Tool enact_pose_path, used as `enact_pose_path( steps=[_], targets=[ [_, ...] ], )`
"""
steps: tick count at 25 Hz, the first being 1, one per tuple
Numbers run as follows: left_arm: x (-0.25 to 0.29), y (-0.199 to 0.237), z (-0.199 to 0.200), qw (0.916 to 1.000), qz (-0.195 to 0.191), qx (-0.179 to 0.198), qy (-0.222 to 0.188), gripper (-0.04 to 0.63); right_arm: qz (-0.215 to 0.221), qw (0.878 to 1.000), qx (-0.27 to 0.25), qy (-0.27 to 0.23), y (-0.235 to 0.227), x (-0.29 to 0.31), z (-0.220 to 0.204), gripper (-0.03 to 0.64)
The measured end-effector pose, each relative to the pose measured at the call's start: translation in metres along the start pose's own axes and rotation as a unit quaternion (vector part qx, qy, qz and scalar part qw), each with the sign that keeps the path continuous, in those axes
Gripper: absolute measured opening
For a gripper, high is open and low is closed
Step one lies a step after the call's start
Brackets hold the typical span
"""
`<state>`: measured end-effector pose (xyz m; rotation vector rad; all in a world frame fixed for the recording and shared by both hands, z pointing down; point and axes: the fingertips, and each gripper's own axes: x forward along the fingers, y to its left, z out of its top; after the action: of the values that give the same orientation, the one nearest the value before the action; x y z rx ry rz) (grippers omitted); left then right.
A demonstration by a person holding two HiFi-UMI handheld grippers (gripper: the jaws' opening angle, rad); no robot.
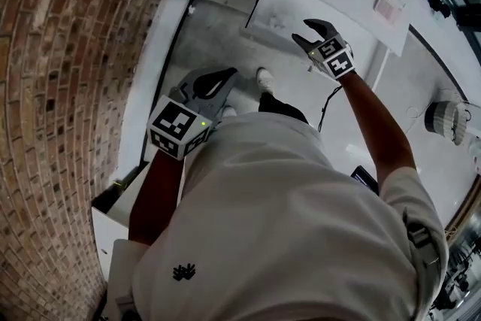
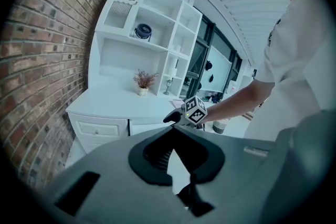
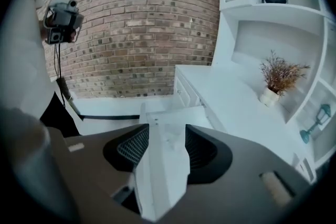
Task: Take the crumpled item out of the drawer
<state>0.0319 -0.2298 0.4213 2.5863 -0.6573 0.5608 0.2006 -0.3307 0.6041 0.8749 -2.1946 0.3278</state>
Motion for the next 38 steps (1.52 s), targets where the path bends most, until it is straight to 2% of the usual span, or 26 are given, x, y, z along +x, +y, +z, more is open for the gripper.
enact_pose_path(
  steps=[7,20,29,38],
  targets=[
    [0.031,0.021,0.014,0.9988,0.04,-0.025,0.014,0.006,0.047,0.995,-0.065,0.052,-0.023,0.068,-0.032,0.241],
    [0.051,0.05,0.007,0.9909,0.104,-0.076,0.039,0.006,0.113,0.983,-0.089,0.115,-0.031,0.155,-0.078,0.264],
    [0.056,0.063,0.008,0.9875,0.121,-0.089,0.047,0.006,0.12,0.98,-0.093,0.132,-0.03,0.185,-0.096,0.269],
    [0.058,0.07,0.009,0.9883,0.118,-0.082,0.049,0.006,0.101,0.982,-0.084,0.136,-0.035,0.189,-0.098,0.186]
  ],
)
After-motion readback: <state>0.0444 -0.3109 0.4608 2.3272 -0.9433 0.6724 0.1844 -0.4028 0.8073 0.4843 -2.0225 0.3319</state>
